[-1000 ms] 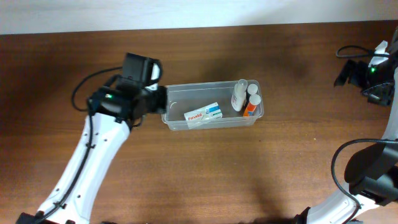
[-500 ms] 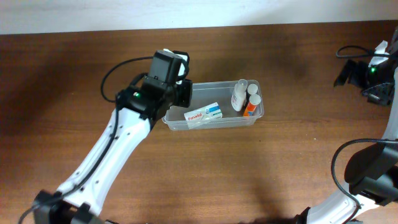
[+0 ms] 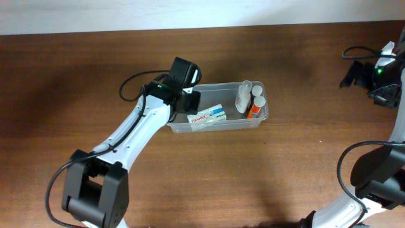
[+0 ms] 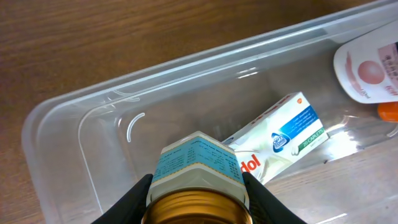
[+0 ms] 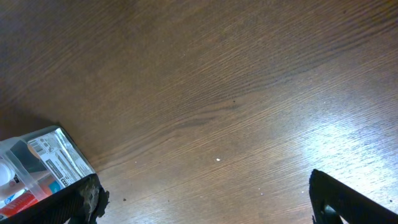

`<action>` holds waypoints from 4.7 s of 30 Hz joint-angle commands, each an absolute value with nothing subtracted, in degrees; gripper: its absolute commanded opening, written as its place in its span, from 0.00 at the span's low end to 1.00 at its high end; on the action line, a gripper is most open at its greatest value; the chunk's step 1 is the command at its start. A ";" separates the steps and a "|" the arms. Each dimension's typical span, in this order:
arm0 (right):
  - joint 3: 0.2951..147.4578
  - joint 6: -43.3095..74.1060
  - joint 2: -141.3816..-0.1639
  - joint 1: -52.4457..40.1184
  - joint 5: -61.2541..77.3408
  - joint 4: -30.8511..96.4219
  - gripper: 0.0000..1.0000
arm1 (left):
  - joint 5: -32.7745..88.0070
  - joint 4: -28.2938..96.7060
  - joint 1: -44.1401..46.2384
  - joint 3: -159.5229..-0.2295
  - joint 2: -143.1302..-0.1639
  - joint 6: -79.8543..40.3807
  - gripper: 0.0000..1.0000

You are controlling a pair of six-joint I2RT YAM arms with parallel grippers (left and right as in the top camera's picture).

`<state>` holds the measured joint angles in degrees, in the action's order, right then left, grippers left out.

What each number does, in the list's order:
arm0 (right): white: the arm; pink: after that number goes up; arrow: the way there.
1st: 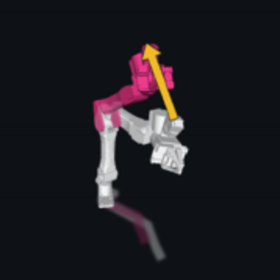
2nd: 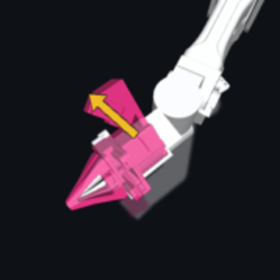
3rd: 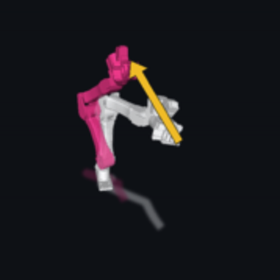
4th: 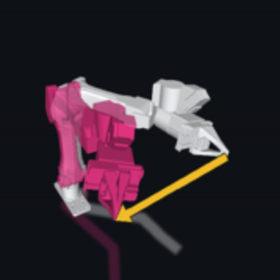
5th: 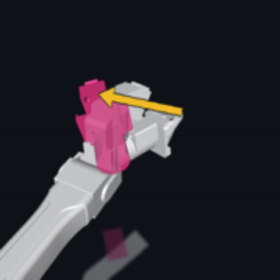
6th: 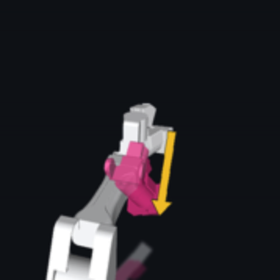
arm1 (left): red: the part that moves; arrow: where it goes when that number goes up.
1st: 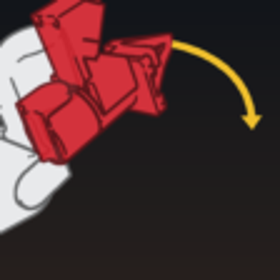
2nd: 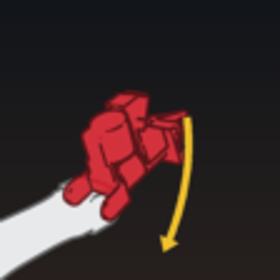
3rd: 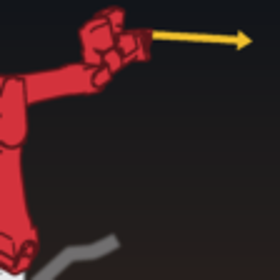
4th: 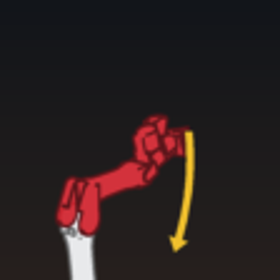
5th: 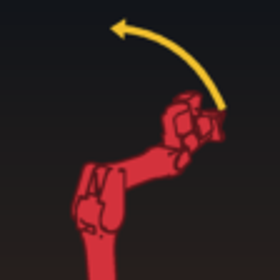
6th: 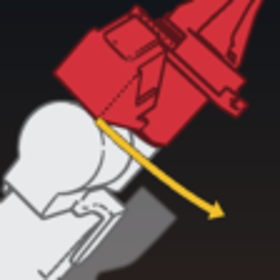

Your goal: Pack container

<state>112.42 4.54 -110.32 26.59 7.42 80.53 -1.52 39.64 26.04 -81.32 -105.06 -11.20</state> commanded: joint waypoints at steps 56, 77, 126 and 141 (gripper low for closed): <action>112.55 4.93 -109.45 26.65 7.73 80.51 0.98 | -5.41 41.12 26.11 -82.63 -113.36 -12.78 0.68; 112.55 4.93 -109.45 26.65 7.70 80.51 0.98 | 0.60 68.10 26.09 -117.54 -112.22 -7.18 0.99; 112.55 4.93 -109.45 26.65 7.73 80.51 0.99 | -1.50 65.63 26.09 -79.85 -68.95 -6.13 0.99; 112.55 4.93 -109.45 26.65 7.73 80.51 0.99 | -1.08 21.15 14.24 -21.87 -23.73 -6.13 0.99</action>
<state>112.38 4.56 -110.32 26.59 7.40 80.51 -1.06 25.52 15.92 -28.05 -28.03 -6.85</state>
